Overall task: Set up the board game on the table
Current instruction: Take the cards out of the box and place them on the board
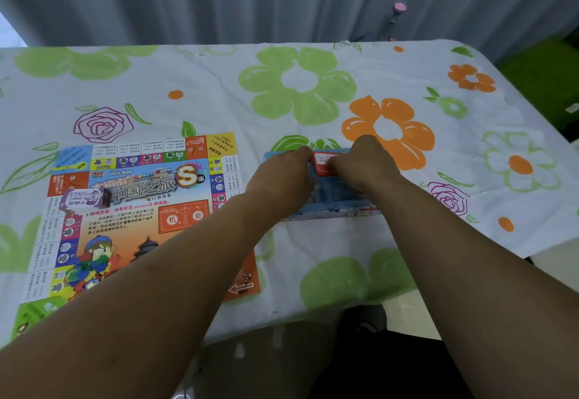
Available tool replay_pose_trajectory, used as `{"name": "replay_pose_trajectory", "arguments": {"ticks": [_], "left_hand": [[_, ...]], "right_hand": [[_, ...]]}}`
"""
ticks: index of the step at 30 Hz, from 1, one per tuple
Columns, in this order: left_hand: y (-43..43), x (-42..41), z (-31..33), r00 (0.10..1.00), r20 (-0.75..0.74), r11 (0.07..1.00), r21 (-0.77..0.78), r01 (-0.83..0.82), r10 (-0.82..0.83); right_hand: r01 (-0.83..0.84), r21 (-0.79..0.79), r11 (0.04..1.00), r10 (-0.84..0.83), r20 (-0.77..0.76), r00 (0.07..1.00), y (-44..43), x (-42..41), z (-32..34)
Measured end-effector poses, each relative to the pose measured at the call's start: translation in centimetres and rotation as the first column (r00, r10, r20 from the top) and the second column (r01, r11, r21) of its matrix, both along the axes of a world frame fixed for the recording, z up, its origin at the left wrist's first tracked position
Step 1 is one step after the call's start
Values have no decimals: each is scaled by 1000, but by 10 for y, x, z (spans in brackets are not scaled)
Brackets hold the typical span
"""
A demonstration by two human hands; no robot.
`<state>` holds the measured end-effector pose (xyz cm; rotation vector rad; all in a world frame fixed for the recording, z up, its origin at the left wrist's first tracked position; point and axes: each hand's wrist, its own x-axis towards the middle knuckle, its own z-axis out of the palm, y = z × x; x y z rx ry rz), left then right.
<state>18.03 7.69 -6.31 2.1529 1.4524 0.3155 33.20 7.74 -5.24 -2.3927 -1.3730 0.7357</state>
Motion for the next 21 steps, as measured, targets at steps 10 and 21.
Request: {"name": "replay_pose_trajectory", "arguments": {"ticks": [10,21], "left_hand": [[5,-1,-6,991,117,994,-90,-55,66],[-2,11,-4,997,9,989,127,-73,72]], "right_hand": [[109,7,994,-102,-281,954,2,-2,6],[123,-24,992,-123,-352,928,-2,-4,11]]}}
